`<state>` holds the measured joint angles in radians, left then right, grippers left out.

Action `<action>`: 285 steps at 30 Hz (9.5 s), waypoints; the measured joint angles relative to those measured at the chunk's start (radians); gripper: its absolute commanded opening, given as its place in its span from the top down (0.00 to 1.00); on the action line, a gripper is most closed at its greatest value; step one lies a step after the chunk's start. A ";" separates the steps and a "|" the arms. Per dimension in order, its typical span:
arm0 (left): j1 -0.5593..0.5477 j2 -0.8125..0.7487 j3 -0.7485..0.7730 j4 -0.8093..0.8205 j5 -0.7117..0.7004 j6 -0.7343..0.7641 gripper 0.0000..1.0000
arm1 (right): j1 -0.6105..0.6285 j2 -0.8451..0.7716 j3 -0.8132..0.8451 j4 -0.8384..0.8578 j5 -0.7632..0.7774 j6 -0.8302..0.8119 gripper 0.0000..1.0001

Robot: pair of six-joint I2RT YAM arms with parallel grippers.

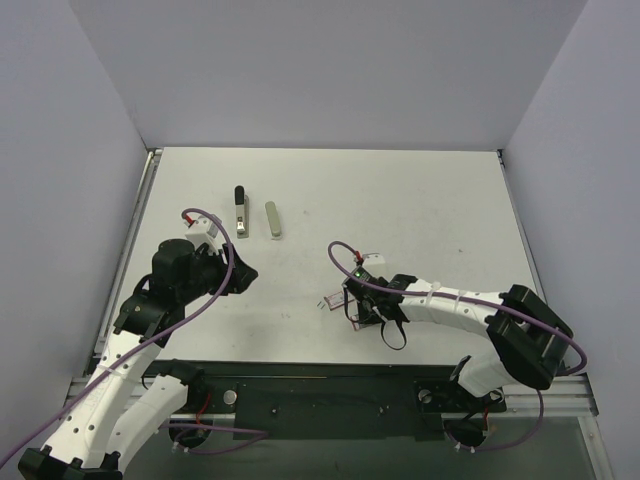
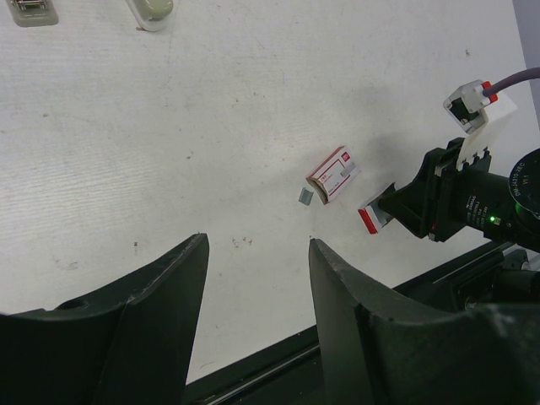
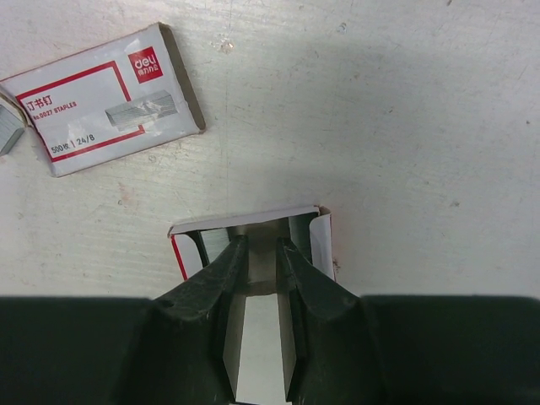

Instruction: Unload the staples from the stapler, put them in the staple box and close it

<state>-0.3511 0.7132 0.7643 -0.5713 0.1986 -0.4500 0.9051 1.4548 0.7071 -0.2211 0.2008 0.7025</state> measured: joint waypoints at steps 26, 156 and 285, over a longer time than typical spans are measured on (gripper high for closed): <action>0.000 -0.010 0.000 0.000 0.002 -0.001 0.39 | 0.126 0.070 0.230 -0.048 0.004 0.051 0.53; 0.000 -0.034 -0.005 0.007 0.016 -0.002 0.39 | 0.180 0.447 0.463 0.063 0.071 -0.060 0.78; 0.035 0.010 -0.005 0.007 0.026 -0.002 0.39 | 0.018 -0.162 -0.011 -0.042 0.041 -0.025 0.62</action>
<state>-0.3157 0.7231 0.7593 -0.5644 0.2245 -0.4515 0.9230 1.2926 0.6964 -0.2634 0.2417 0.6773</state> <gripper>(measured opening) 0.611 0.329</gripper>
